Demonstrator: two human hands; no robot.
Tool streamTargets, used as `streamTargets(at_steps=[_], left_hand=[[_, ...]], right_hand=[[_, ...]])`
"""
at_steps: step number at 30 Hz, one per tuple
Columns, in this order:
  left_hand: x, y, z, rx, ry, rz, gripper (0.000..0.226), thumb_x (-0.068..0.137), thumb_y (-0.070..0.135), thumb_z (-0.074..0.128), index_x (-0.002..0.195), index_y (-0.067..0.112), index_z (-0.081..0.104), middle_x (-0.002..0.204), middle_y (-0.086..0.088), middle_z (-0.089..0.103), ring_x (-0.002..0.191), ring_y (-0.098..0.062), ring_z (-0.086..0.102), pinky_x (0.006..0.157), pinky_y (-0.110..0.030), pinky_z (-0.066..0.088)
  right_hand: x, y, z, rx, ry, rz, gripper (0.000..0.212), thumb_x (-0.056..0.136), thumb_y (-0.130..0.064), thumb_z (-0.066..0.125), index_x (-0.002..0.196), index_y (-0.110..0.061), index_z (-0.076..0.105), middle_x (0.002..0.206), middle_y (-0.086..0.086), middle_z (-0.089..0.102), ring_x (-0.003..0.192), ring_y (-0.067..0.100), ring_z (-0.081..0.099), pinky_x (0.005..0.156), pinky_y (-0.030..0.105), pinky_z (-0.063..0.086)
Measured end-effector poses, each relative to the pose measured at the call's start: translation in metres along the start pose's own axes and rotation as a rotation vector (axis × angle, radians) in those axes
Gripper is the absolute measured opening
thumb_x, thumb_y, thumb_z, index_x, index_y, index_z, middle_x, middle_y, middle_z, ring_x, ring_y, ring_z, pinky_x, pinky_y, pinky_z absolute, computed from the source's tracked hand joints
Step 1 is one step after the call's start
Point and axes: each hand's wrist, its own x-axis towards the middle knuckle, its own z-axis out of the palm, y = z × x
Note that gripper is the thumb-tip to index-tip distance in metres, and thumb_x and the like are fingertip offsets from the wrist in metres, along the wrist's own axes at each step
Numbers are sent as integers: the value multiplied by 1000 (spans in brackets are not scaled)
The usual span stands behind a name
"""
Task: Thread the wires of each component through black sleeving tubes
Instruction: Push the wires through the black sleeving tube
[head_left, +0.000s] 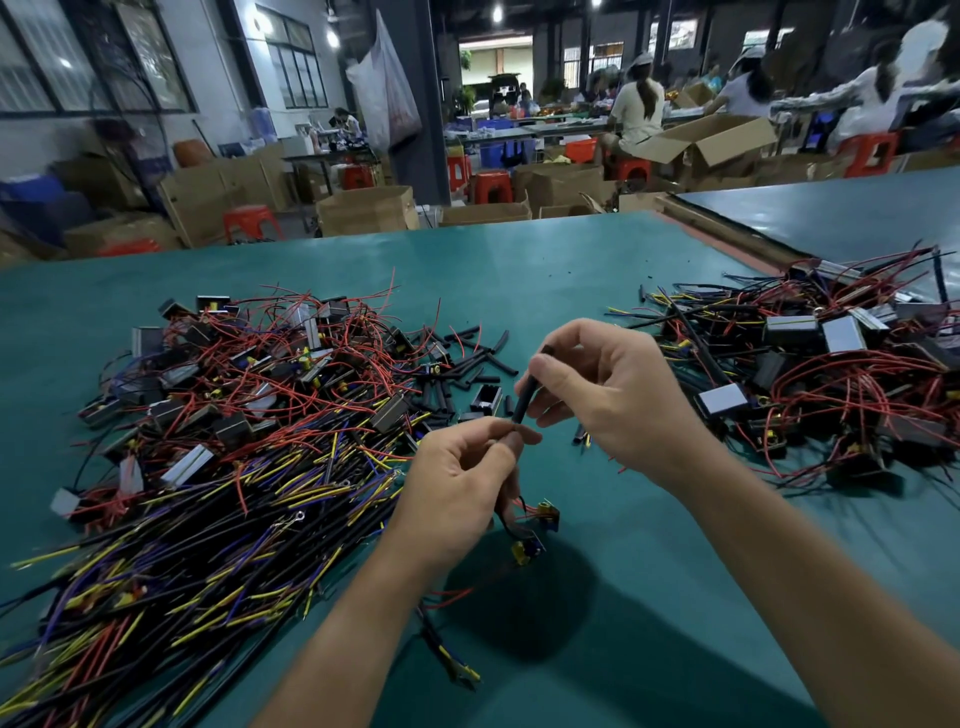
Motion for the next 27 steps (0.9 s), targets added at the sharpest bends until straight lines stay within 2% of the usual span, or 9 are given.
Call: streamTargets(at_steps=[3, 6, 10, 13, 16, 19, 22, 24, 27], left_hand=[[1, -3, -1, 18, 14, 0, 17, 94, 6, 58, 82, 5, 70, 50, 0, 55, 39, -12, 48, 40, -17, 38], [1, -3, -3, -20, 26, -18, 7, 86, 4, 68, 80, 8, 68, 57, -4, 64, 42, -15, 54, 41, -21, 43], [1, -1, -5, -92, 40, -37, 10, 80, -2, 72, 85, 4, 67, 69, -16, 69, 48, -18, 62, 45, -23, 48], [1, -1, -5, -123, 53, -62, 11, 80, -1, 72, 88, 3, 65, 77, -20, 72, 51, -18, 65, 46, -22, 50], [1, 0, -4, -127, 49, -72, 12, 81, -3, 70, 87, 6, 64, 74, -14, 74, 49, -17, 65, 45, -21, 50], [1, 0, -4, -120, 51, -73, 13, 80, -1, 71, 87, 7, 63, 72, -11, 74, 48, -15, 64, 45, -21, 50], [1, -1, -3, -84, 48, -68, 9, 84, 1, 70, 84, 8, 65, 72, -11, 74, 48, -16, 64, 45, -22, 50], [1, -2, -3, -71, 41, -66, 8, 87, 2, 66, 82, 8, 66, 71, -11, 73, 48, -17, 64, 44, -22, 50], [1, -2, -1, -61, 47, -41, 4, 86, 1, 68, 83, 2, 66, 67, -9, 71, 47, -17, 63, 45, -22, 49]], right_hand=[[-1, 0, 1, -82, -21, -16, 10, 92, -2, 61, 86, 5, 60, 74, 13, 72, 59, 21, 66, 62, 39, 60], [-1, -2, -1, -113, 0, -23, 10, 91, -3, 62, 85, 5, 61, 73, 16, 71, 57, 21, 66, 62, 41, 59], [1, 1, -3, -90, 8, 3, 9, 90, -2, 63, 84, 3, 62, 72, 13, 71, 56, 17, 65, 61, 37, 58], [2, 6, -2, -101, -68, 63, 9, 90, -3, 65, 82, 1, 62, 71, 15, 71, 56, 16, 66, 57, 30, 58], [2, 10, -2, -122, -124, 90, 9, 89, -2, 66, 80, -2, 63, 65, 6, 69, 56, 15, 66, 55, 24, 55], [1, 9, -4, -135, -129, 75, 10, 88, -4, 68, 79, -3, 64, 65, 8, 70, 57, 15, 67, 56, 24, 56], [0, 6, -6, -155, -148, 59, 9, 86, -4, 70, 79, -1, 65, 67, 12, 71, 59, 17, 66, 59, 30, 56], [0, 4, -8, -164, -167, 61, 9, 84, -5, 72, 79, 0, 67, 65, 9, 70, 59, 18, 65, 60, 31, 56], [0, 2, -9, -172, -215, 74, 8, 83, -6, 74, 77, -3, 69, 62, 12, 68, 56, 17, 61, 57, 29, 52]])
